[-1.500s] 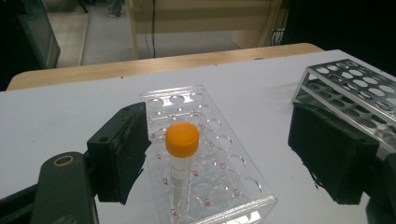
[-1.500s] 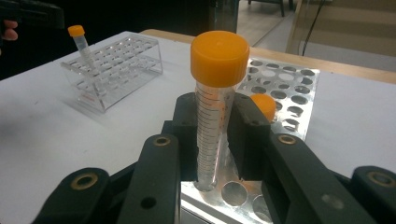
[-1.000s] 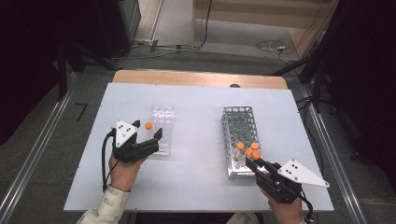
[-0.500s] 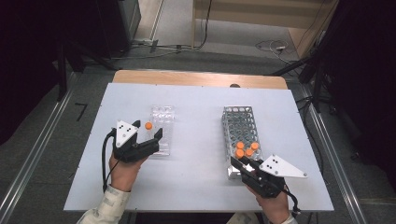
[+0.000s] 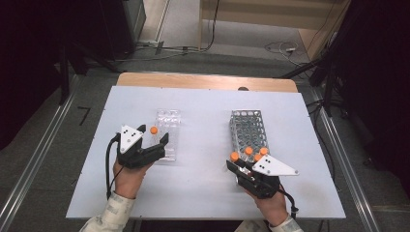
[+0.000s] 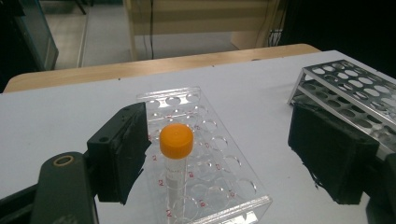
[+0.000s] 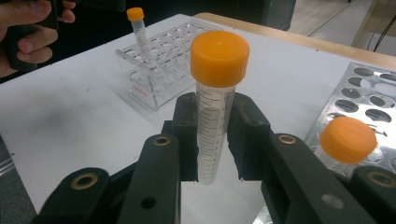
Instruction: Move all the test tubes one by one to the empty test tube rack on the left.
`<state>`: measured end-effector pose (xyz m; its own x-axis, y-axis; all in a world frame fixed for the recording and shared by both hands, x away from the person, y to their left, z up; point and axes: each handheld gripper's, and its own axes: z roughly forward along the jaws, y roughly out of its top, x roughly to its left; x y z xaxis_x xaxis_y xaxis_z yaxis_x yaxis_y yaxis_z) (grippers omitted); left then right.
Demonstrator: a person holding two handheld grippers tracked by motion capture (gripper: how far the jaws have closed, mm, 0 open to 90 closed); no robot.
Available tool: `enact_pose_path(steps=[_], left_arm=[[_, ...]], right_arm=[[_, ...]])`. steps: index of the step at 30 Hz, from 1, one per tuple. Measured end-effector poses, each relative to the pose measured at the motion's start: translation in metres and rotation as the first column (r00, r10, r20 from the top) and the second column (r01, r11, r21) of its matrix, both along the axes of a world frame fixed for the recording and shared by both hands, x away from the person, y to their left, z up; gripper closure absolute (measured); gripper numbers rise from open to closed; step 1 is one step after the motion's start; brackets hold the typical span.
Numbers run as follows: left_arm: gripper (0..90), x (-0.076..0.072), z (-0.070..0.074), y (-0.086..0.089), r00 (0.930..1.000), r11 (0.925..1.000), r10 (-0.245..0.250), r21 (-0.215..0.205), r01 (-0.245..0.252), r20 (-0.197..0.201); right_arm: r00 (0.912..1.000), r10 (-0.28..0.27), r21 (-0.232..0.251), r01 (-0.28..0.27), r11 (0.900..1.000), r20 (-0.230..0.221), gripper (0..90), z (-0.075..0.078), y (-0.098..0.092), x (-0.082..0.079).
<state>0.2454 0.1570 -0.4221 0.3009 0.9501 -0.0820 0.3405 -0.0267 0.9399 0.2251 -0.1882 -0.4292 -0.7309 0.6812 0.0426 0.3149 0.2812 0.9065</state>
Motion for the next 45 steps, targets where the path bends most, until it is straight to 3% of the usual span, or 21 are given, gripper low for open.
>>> enact_pose_path(steps=[29,38,45], left_arm=[[21.0,-0.005,0.003,-0.011,0.9989,0.999,-0.045,0.005,0.045,0.008],[21.0,-0.009,0.003,-0.021,0.9962,0.9961,-0.087,0.017,0.086,0.007],[21.0,-0.013,0.003,-0.035,0.99,0.9896,-0.141,0.029,0.141,0.002]], right_arm=[[0.9969,0.075,-0.05,-0.076,0.996,-0.023,71.7,-0.014,0.052,0.019],[0.9952,0.093,-0.06,-0.095,0.994,-0.03,71.6,-0.017,0.066,0.024],[0.9942,0.101,-0.059,-0.103,0.993,-0.035,71.6,-0.018,0.073,0.026]])
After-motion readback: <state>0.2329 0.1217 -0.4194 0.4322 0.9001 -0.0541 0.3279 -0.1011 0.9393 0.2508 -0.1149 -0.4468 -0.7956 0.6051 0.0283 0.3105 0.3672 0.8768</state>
